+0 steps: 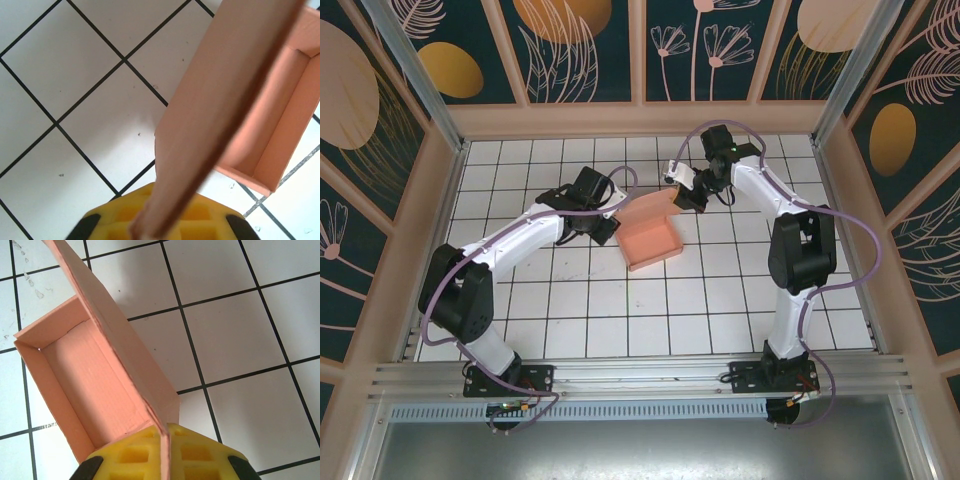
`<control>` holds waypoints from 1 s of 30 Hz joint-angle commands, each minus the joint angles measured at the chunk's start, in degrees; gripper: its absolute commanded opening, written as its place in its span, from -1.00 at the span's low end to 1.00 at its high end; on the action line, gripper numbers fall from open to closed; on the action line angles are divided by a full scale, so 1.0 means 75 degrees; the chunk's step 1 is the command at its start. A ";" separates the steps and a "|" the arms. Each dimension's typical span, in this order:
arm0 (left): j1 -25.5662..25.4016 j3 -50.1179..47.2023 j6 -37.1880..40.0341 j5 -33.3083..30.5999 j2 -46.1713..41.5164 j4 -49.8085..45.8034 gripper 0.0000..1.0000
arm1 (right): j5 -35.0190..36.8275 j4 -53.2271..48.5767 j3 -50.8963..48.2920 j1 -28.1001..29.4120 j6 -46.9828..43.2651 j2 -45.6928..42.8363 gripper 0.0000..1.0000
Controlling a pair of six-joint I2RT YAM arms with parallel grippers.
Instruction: Fold the paper box
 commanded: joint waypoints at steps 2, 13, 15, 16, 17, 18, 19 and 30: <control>0.0011 -0.0018 -0.0081 0.0083 -0.0020 0.0217 -1.00 | -0.0130 -0.0112 0.0105 -0.0023 0.0253 -0.0256 -1.00; 0.0011 0.0171 -0.1846 0.0412 0.0157 0.1637 -1.00 | 0.0631 0.2283 -0.1356 0.0278 0.3678 -0.1313 -1.00; 0.0012 0.0255 -0.2235 0.0458 0.0246 0.1872 -1.00 | 0.1170 0.2958 -0.1793 0.0451 0.4722 -0.1642 -1.00; 0.0011 0.0274 -0.2412 0.0462 0.0281 0.2036 -1.00 | 0.1390 0.3249 -0.2024 0.0533 0.5298 -0.1809 -1.00; 0.0011 0.0287 -0.2594 0.0420 0.0294 0.2176 -1.00 | 0.1609 0.3449 -0.2197 0.0597 0.5793 -0.1955 -1.00; 0.0006 0.0307 -0.2770 0.0372 0.0310 0.2323 -1.00 | 0.1850 0.3630 -0.2387 0.0672 0.6303 -0.2104 -1.00; 0.0020 0.0333 -0.2929 0.0354 0.0323 0.2451 -1.00 | 0.2137 0.3890 -0.2575 0.0731 0.6854 -0.2266 -1.00; -0.0100 0.0659 -0.4266 -0.0376 0.0962 0.3121 -1.00 | 0.4298 0.7054 -0.5196 0.1244 0.9956 -0.3903 -1.00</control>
